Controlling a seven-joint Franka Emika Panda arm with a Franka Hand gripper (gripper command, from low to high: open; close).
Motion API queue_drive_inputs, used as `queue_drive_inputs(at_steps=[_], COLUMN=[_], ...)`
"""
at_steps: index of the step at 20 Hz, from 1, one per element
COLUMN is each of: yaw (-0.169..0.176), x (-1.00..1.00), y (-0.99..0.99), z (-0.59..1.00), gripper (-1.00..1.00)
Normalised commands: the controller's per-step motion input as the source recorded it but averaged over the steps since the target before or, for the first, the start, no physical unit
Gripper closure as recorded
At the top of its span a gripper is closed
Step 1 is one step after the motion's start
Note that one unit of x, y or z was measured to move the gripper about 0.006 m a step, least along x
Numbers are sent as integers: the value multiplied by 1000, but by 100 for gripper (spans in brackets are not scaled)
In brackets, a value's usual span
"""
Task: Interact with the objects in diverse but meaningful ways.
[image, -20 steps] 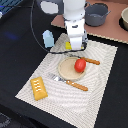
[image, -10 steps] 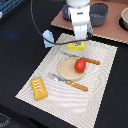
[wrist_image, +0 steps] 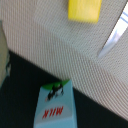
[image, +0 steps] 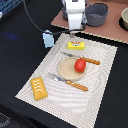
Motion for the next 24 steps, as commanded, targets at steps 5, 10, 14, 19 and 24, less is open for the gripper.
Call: queue_drive_inputs(at_steps=[5,10,14,19,24], yaw=[0,-33,-91,-51,27], x=[-991,-627,99,211,-109], y=[-178,-301,-266,-72,23], z=[0,33,119,22,-200], gripper=[-100,-100,-100,-100,-100])
